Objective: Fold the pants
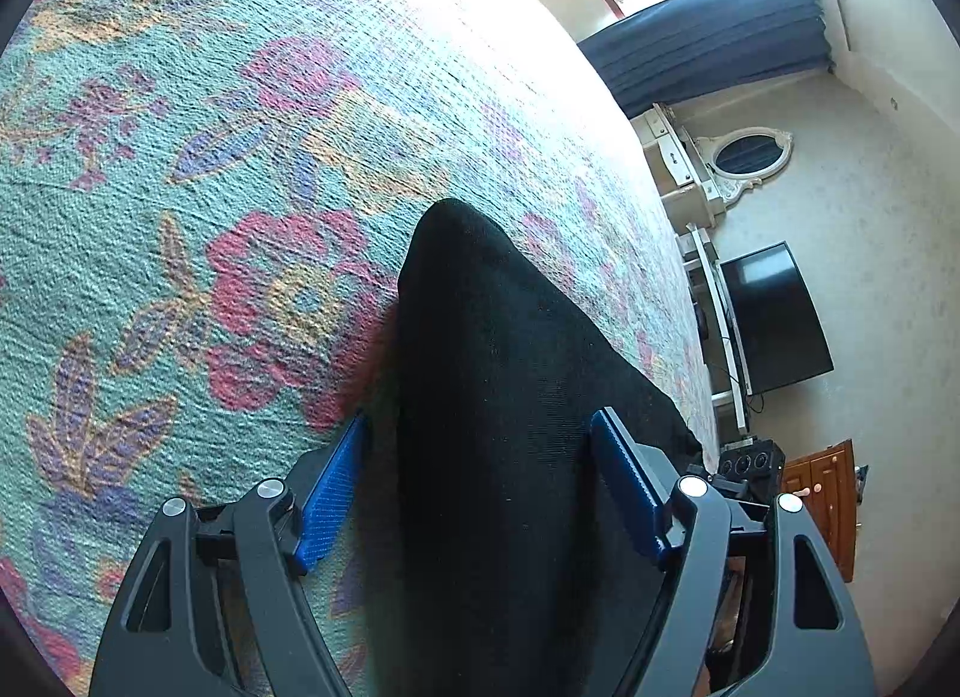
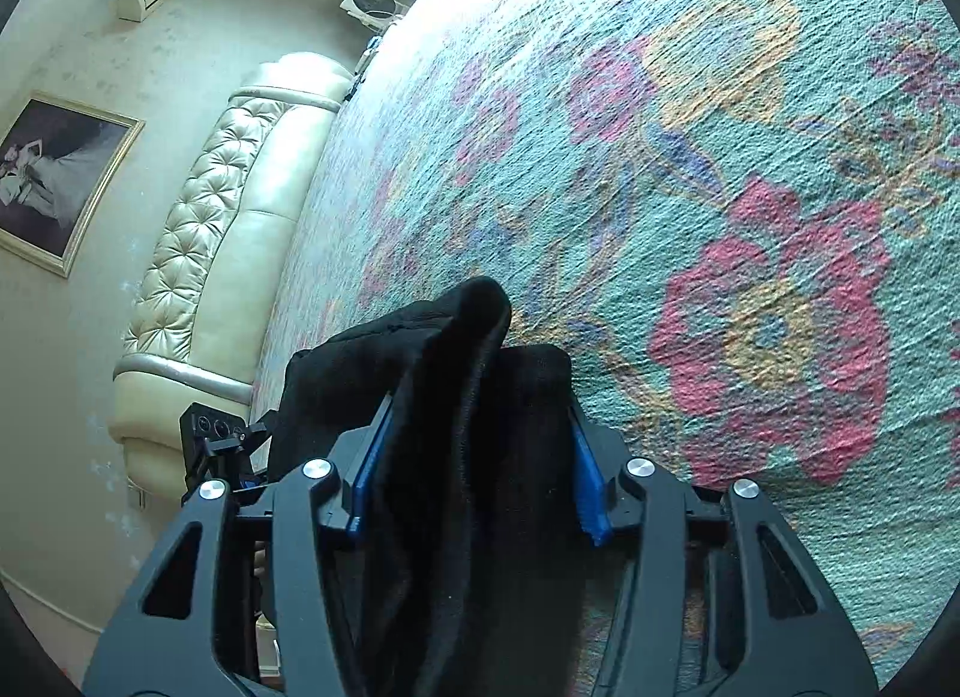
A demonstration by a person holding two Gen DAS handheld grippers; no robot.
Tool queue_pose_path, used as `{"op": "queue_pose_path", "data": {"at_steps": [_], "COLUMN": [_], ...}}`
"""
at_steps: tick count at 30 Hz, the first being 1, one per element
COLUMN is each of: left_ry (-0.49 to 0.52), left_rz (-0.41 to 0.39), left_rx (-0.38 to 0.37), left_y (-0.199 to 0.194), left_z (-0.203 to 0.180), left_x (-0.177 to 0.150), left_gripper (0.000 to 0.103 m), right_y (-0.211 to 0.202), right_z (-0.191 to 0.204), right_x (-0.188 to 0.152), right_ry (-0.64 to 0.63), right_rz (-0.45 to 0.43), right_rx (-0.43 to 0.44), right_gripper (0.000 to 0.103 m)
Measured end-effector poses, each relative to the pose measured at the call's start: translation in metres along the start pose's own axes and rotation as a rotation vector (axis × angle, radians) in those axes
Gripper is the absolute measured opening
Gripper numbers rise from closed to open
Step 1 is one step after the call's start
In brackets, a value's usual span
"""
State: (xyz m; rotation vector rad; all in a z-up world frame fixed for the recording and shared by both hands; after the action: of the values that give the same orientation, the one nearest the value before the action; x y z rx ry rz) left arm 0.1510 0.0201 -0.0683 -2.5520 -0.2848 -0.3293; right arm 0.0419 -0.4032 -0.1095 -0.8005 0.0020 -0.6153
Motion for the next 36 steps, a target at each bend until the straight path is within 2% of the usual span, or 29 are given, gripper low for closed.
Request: {"op": "queue_pose_path", "data": {"at_steps": [1, 2, 5, 8, 13, 22, 36], "left_ry": [0.018, 0.026, 0.04, 0.099, 0.168, 0.141, 0.133], "left_rz": [0.011, 0.02, -0.001, -0.012, -0.024, -0.051, -0.098], "left_rx": [0.023, 0.037, 0.069, 0.121, 0.187, 0.207, 0.263], "left_y": [0.003, 0.005, 0.003, 0.008, 0.01, 0.007, 0.008], "left_z": [-0.002, -0.004, -0.011, -0.029, -0.044, -0.033, -0.015], "left_x": [-0.001, -0.002, -0.004, -0.003, 0.0, 0.02, 0.071], "left_gripper": [0.051, 0.044, 0.034, 0.03, 0.027, 0.025, 0.026], "right_y": [0.0, 0.0, -0.004, -0.005, -0.008, 0.01, 0.054], "right_z": [0.001, 0.002, 0.009, 0.019, 0.028, 0.052, 0.071], "right_x": [-0.002, -0.003, -0.006, -0.006, -0.004, 0.019, 0.067], "right_ry": [0.007, 0.009, -0.014, -0.045, -0.061, -0.053, -0.018], "right_rz": [-0.003, -0.007, -0.037, -0.059, -0.084, -0.094, -0.082], "right_rx": [0.01, 0.013, 0.0, -0.02, -0.021, 0.005, 0.033], "right_gripper": [0.044, 0.042, 0.038, 0.036, 0.034, 0.034, 0.034]}}
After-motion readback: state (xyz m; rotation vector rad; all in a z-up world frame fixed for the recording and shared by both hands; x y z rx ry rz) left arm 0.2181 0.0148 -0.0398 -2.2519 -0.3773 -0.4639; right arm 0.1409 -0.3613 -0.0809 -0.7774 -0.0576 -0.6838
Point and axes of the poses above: each gripper's, at about its wrist camera, not at the fingertips, and y roughly the way its jaws point, z to its left, x to its top, the point moved 1 cm from there along y, roughly the way its jaws point, and after that the axes turned 10 degrees about -x, right-handed, at the moved point
